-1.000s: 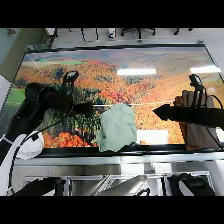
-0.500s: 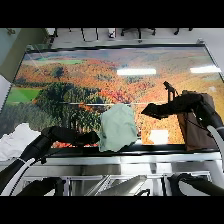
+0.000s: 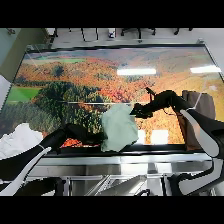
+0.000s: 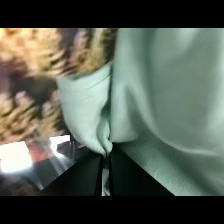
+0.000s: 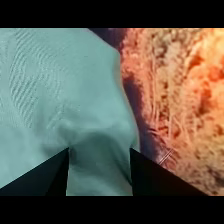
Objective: Fold the shirts.
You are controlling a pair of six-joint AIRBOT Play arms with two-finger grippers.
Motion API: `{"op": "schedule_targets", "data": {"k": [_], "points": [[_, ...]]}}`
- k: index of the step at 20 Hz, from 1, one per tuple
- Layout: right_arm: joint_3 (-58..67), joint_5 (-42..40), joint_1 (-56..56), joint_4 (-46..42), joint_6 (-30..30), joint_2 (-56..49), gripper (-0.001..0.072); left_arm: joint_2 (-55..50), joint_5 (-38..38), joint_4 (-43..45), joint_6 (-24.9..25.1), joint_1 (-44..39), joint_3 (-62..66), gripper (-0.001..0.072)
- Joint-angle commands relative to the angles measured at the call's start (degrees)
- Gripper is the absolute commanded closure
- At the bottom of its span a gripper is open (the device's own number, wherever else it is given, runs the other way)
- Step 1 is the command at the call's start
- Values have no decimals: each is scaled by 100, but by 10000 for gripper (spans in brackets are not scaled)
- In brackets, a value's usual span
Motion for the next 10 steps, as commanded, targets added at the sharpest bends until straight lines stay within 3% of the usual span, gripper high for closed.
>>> {"op": "schedule_targets", "data": {"k": [1,2,3,4,10], "points": [[452,33,328,83,-9,-455,276,-138,192,240,46,-63,234,685],[566,59,378,105,-9,-516,284,-22,201,251,48,4,227,685],[673,52,407,125,-13,-546,436,105,208,313,46,83,229,685],[789,44,411,129,-20,-546,704,273,240,385,46,203,229,685],[1947,-579,264,125,-195,85,696,1991,496,374,44,1578,435,686]]}}
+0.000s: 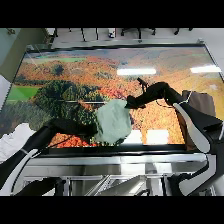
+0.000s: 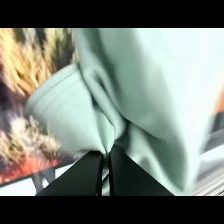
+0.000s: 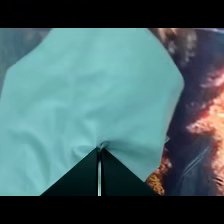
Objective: Fold the shirts.
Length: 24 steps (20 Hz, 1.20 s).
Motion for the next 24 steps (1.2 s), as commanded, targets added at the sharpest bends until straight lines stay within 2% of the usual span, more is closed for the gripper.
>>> {"op": "schedule_targets", "data": {"k": [1,5,8,11,13,16,19,22,24], "points": [[678,-302,-76,7,-96,566,696,1084,278,24,2,826,293,686],[1257,-315,-144,22,-278,2004,697,2155,911,20,-2,1558,1471,686],[1722,-140,-144,-13,-671,3331,697,2817,841,22,-63,1792,2782,686],[1803,435,-142,-564,-846,4583,697,3117,844,33,-63,2103,4111,686],[1801,437,-142,-1008,-844,5082,697,2992,931,31,-63,2465,4706,686],[1788,380,-142,-1399,-726,5191,697,2302,1832,-39,-63,2896,5189,686],[1504,101,-131,-1528,-535,4666,697,1471,2481,-155,-11,2684,4754,685],[651,50,-114,-1228,-540,3812,697,660,2138,-103,599,1888,3700,685],[-96,380,-114,-1187,-540,3150,697,-11,1561,251,632,1436,3080,685]]}}
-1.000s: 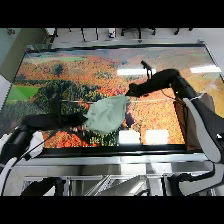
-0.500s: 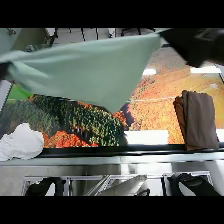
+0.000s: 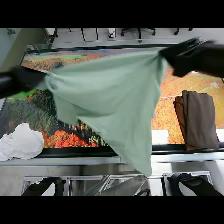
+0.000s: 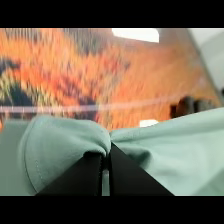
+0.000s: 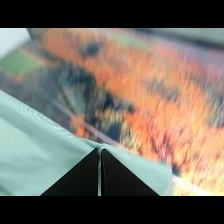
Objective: Fold the shirts.
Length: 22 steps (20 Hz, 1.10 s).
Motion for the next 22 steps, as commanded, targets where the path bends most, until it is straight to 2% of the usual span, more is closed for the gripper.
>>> {"op": "schedule_targets", "data": {"k": [1,3,6,10,11,12,13,18,21,22], "points": [[-1187,498,9,153,42,-1143,696,-1185,-664,428,271,-699,-975,685],[-1648,903,7,315,42,-1971,695,-1947,-1084,461,289,-881,-1335,685],[-1672,940,-4,807,35,-2977,696,-3005,-1263,422,291,-876,-1150,685],[-1558,1196,-116,898,24,-3036,678,-3812,-1246,411,291,-807,-203,677],[-1460,1056,-227,901,66,-2920,529,-3941,-1213,411,291,-807,55,459],[-1366,839,-382,879,203,-2747,372,-4026,-1165,415,291,-807,260,136],[-1316,610,-577,881,330,-2533,367,-4096,-1091,415,289,-807,444,5],[-1716,-1311,-1982,608,531,-984,368,-4188,249,470,348,-243,1368,5],[-3250,-1521,-2474,20,804,243,356,-4188,1228,472,481,317,1609,5],[-3947,-1517,-2564,-24,911,678,256,-4188,1394,472,566,459,1567,6]]}}
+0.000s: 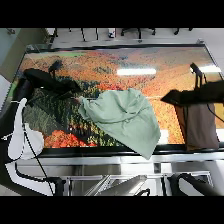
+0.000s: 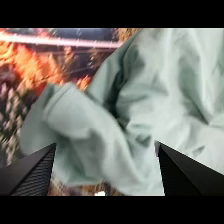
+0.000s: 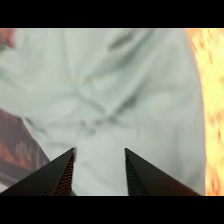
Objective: Fold the shirts.
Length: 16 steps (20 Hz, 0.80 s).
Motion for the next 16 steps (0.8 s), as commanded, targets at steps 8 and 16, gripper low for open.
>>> {"op": "schedule_targets", "data": {"k": [8,16], "points": [[-4935,-116,-446,39,1176,2914,210,-271,-15,-55,1016,393,-1255,5],[-5191,520,-446,195,1154,2771,211,-973,-87,-44,1058,-52,-813,402]]}}
